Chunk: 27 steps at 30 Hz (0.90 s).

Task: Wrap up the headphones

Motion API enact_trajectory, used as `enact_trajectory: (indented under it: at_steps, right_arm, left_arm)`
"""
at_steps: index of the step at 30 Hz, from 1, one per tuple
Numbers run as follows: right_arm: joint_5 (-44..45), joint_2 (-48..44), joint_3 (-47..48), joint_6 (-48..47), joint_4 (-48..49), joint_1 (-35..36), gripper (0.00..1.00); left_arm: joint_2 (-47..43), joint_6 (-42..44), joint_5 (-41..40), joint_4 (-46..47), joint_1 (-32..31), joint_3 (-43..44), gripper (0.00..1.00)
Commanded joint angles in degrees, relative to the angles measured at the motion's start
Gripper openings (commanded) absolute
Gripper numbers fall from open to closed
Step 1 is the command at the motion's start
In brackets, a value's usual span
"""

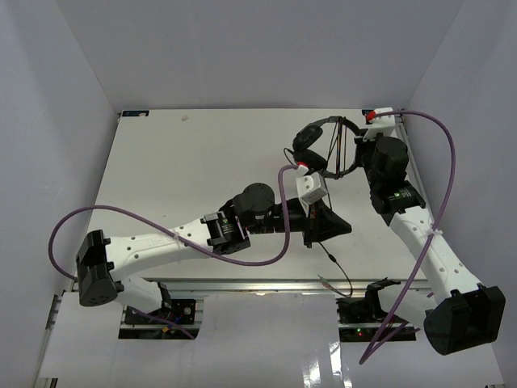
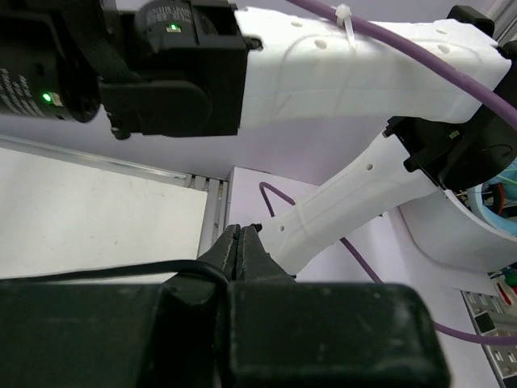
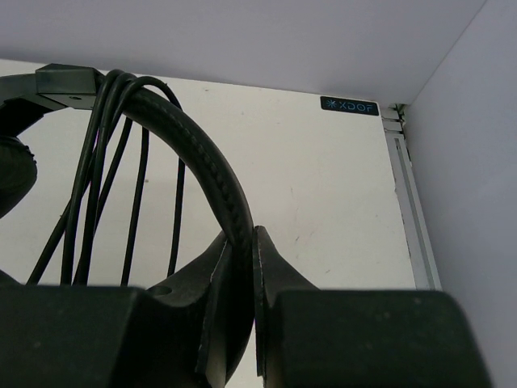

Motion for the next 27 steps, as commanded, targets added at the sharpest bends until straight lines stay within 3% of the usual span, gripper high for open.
enact_trajectory:
  at_steps: [1,8,12,27]
  right_arm:
    - [2.22,-1.69,0.88,0.50,6.95,0.90,0.08]
    - [0.31,2.75,9.20,9.87,0.21,0.90,0.08]
    - [0.98,5.12,12.30,11.54,0.19,0.91,0.08]
    - [2.56,7.77,9.84,8.49,4.09,1.78,0.08]
  left_arm:
    - [-0.71,3.50,0.94,-9.03,-0.41,1.69,0.10]
    - [2.08,-4.29,7.51,0.90,-0.48,-5.78,0.08]
    - [4.72,-5.99,9.77,2.02,-2.04,-5.99,0.08]
    - [10.82,-8.53,15.72,6.12,-5.13,-2.16,0.07]
